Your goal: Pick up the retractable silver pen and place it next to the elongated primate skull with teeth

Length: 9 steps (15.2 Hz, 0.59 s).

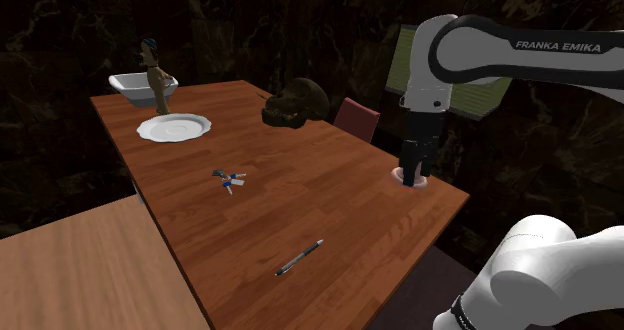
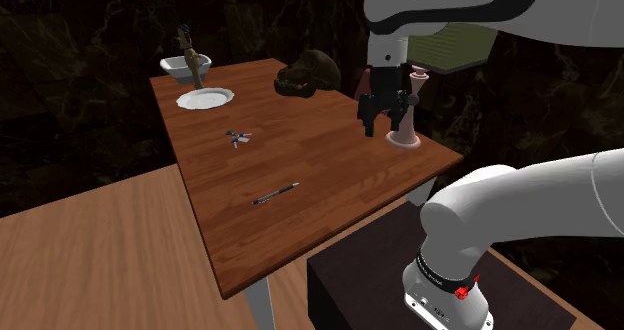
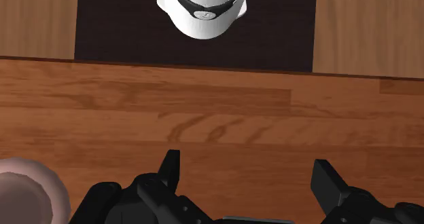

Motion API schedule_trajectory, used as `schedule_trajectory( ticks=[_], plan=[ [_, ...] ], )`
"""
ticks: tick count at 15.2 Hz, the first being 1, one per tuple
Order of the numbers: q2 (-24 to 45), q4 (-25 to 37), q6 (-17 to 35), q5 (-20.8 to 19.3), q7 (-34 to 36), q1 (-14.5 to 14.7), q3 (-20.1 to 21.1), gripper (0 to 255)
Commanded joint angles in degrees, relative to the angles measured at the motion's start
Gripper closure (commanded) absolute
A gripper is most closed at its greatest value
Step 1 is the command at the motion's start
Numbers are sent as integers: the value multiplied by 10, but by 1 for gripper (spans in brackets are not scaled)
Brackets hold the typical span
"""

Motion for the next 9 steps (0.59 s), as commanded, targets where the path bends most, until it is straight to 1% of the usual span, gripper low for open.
schedule_trajectory(
  ticks=[1, 5, 9],
  plan=[
    [0, 0, 0, 0, 0, 0, 0, 0],
    [-77, -60, 23, 71, 163, -21, 71, 0],
    [-131, -99, 55, 151, 328, -37, 158, 0]
  ],
)
